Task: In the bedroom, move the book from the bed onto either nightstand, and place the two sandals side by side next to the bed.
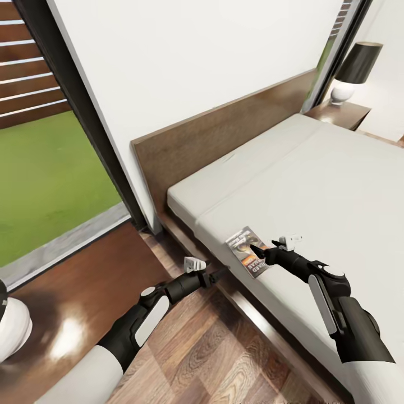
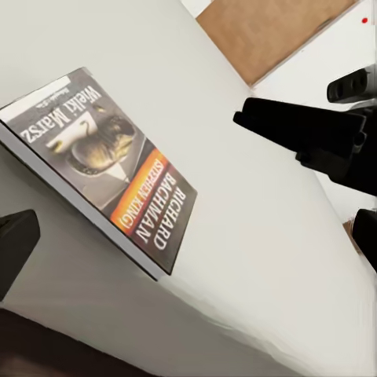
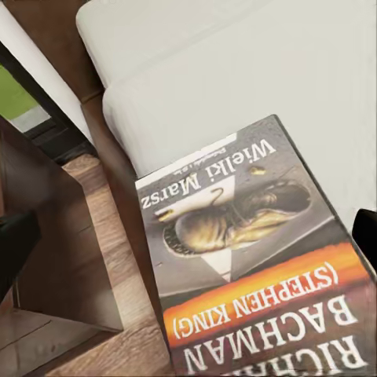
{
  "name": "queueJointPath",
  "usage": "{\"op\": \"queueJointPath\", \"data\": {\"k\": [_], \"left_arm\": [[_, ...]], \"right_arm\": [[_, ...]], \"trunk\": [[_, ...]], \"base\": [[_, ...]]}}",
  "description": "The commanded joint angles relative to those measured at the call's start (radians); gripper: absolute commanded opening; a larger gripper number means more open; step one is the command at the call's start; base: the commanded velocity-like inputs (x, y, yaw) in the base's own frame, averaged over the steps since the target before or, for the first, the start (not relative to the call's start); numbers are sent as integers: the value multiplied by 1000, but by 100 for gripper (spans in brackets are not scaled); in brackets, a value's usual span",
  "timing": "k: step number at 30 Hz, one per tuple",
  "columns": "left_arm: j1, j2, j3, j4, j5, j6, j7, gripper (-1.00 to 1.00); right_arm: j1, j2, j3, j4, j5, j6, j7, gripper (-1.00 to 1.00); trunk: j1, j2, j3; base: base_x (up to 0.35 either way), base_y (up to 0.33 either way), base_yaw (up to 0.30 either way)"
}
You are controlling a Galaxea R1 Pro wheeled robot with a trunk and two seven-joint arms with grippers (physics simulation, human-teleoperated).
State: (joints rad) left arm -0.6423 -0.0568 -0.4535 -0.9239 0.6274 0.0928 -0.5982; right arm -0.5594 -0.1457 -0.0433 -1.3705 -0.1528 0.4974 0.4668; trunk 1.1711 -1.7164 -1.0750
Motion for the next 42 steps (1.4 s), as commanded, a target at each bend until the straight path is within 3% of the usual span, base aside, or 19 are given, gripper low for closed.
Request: {"op": "queueJointPath", "data": {"k": [1,12,20,31,32,33,35,38,42], "left_arm": [[0,0,0,0,10,10,-3,100],[0,0,-1,-3,11,8,-3,100],[0,2,1,-1,11,9,-48,100],[0,15,3,3,12,-5,-63,100],[3,40,4,5,28,-37,-98,100],[6,46,4,5,36,-41,-106,100],[21,72,5,1,96,-52,-151,100],[27,104,5,-2,147,-56,-183,100],[30,126,6,1,173,-58,-197,100]], "right_arm": [[0,0,-1,-1,-8,9,1,100],[-1,0,-1,-1,-9,9,1,100],[-1,0,-1,-1,-8,9,1,100],[-1,0,0,-1,-9,7,-1,100],[-1,0,2,0,-11,7,-5,100],[-1,0,4,0,-11,7,-5,100],[-1,0,22,10,-10,7,-6,100],[-1,0,40,16,-10,7,-8,100],[-1,0,47,19,-10,7,-8,100]], "trunk": [[0,0,-1],[0,0,-1],[0,0,-1],[0,0,-1],[0,0,-1],[0,0,-1],[0,0,-1],[0,0,-1],[0,0,-1]], "base": [[0,0,-256],[0,0,-220],[0,0,-23],[0,0,0],[0,0,0],[0,0,0],[0,0,0],[0,0,0],[0,0,0]]}}
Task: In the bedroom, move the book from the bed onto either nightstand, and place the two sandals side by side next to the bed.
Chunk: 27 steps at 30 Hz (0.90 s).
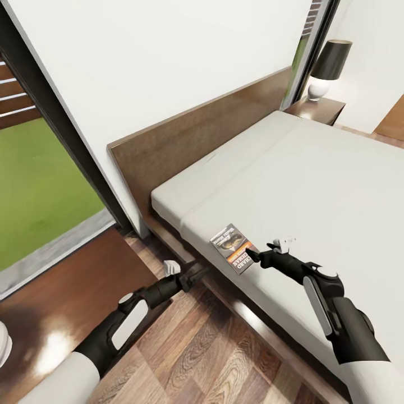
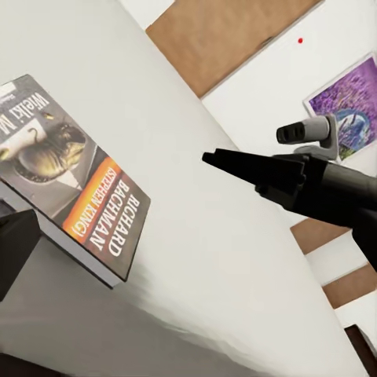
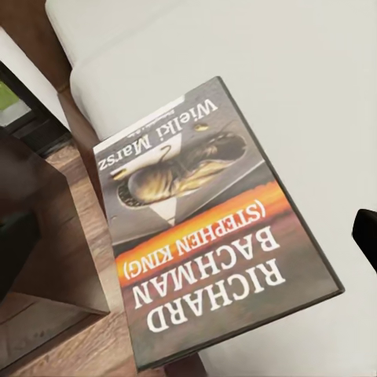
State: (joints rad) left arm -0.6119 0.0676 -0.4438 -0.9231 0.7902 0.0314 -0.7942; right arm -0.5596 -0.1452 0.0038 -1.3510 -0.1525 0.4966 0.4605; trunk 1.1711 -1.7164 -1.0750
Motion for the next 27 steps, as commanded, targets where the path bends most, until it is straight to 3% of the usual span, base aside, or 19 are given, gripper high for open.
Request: {"op": "queueJointPath", "data": {"k": [1,8,22,27], "left_arm": [[-1,3,-3,2,13,3,-3,100],[0,5,24,4,18,4,-5,100],[0,5,33,6,25,5,-3,100],[0,4,33,6,27,6,-3,100]], "right_arm": [[0,-1,1,0,-10,8,-2,100],[-1,-1,2,1,-10,8,-2,100],[-1,0,4,7,-12,8,-31,100],[0,0,4,7,-12,8,-32,100]], "trunk": [[0,0,-1],[0,0,-1],[0,0,-1],[19,-35,-16]], "base": [[0,0,0],[0,0,0],[-58,0,0],[-1,0,0]]}}
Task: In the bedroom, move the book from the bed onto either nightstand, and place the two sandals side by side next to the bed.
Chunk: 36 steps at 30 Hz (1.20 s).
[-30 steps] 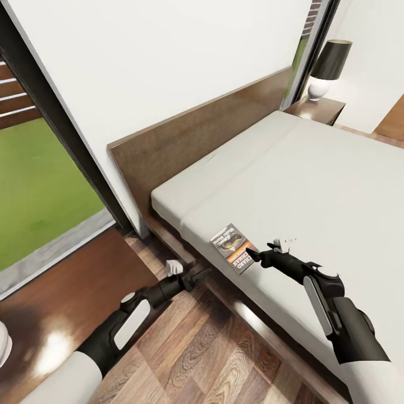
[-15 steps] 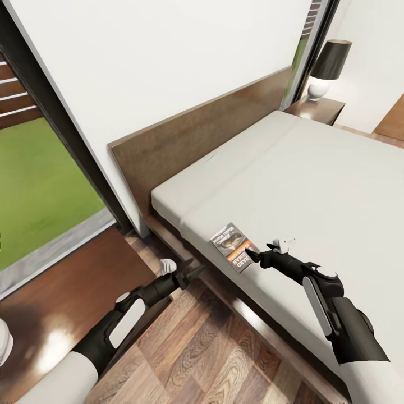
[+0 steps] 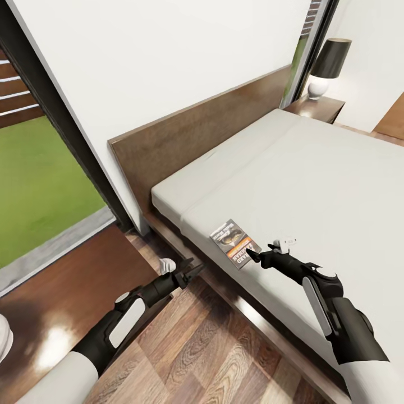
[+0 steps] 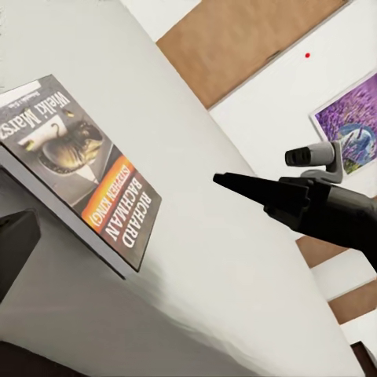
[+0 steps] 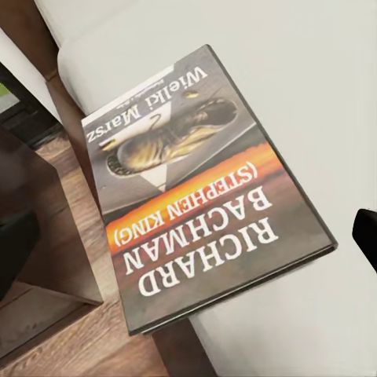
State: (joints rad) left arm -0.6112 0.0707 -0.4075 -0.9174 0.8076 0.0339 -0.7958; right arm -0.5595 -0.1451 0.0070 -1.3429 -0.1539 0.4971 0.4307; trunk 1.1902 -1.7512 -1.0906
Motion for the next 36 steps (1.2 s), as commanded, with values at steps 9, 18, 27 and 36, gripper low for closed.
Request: {"op": "queueJointPath", "data": {"k": [9,18,27,36], "left_arm": [[-1,-3,-4,0,10,4,4,100],[-1,-5,-4,0,9,4,4,100],[-1,-5,-5,0,8,4,-1,100],[-1,-5,-5,0,8,4,-2,100]], "right_arm": [[-1,-1,1,-1,-8,8,-1,100],[-1,-1,-1,-2,-7,8,-1,100],[-1,-3,-2,-9,-7,5,-1,100],[-5,-13,-11,-60,-7,-15,8,100]], "trunk": [[35,-64,-29],[69,-127,-57],[104,-190,-85],[138,-253,-113]], "base": [[0,0,0],[0,0,0],[0,0,0],[0,0,0]]}}
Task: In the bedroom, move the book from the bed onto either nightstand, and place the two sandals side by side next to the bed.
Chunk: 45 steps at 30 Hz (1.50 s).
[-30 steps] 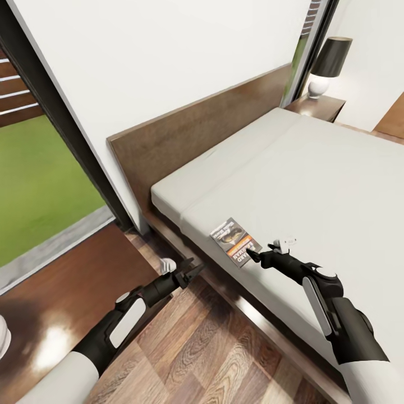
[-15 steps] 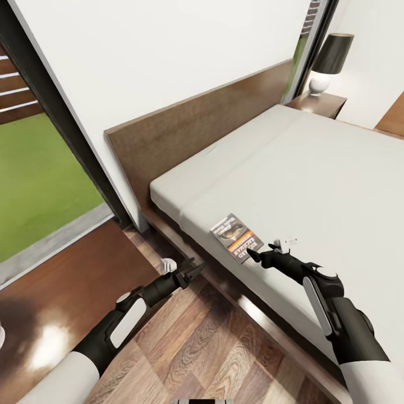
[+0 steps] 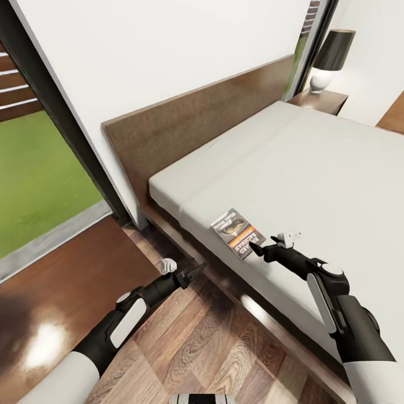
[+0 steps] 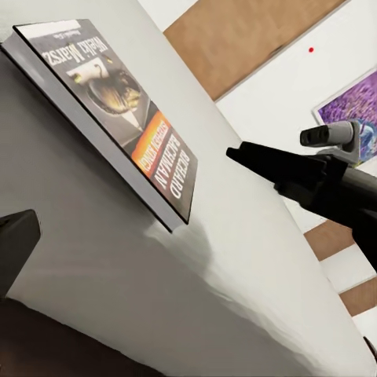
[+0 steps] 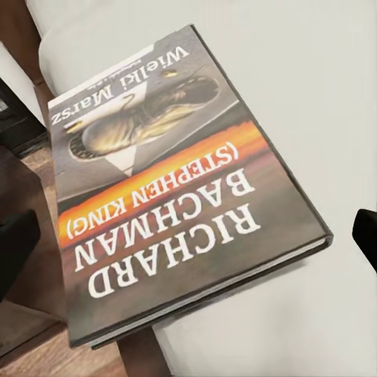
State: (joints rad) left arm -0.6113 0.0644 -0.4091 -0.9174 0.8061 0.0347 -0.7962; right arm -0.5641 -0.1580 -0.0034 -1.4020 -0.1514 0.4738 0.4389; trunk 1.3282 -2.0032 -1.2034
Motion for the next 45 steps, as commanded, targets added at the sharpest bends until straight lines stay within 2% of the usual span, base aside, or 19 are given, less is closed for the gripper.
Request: {"op": "queueJointPath", "data": {"k": [1,6,13,31,37,45], "left_arm": [[-1,2,-4,0,10,4,-1,100],[-1,4,-4,0,11,4,-1,100],[-1,6,-3,-1,12,4,-3,100],[-1,8,-2,-1,13,3,-3,100],[-1,8,-3,-1,13,2,-3,100],[-1,8,-3,-1,13,3,-3,100]], "right_arm": [[-2,0,0,-2,-10,14,0,100],[-25,1,2,-4,-10,40,-5,100],[-35,3,6,-3,-10,34,-6,100],[-36,3,14,-2,-10,20,-7,100],[-36,3,14,-2,-9,10,-6,100],[-36,3,14,-2,-9,9,-6,100]], "trunk": [[4,-8,-4],[23,-43,-19],[50,-92,-41],[50,-92,-41],[50,-92,-41],[50,-92,-41]], "base": [[0,0,0],[0,0,0],[0,0,0],[3,0,0],[224,-10,0],[34,-8,0]]}}
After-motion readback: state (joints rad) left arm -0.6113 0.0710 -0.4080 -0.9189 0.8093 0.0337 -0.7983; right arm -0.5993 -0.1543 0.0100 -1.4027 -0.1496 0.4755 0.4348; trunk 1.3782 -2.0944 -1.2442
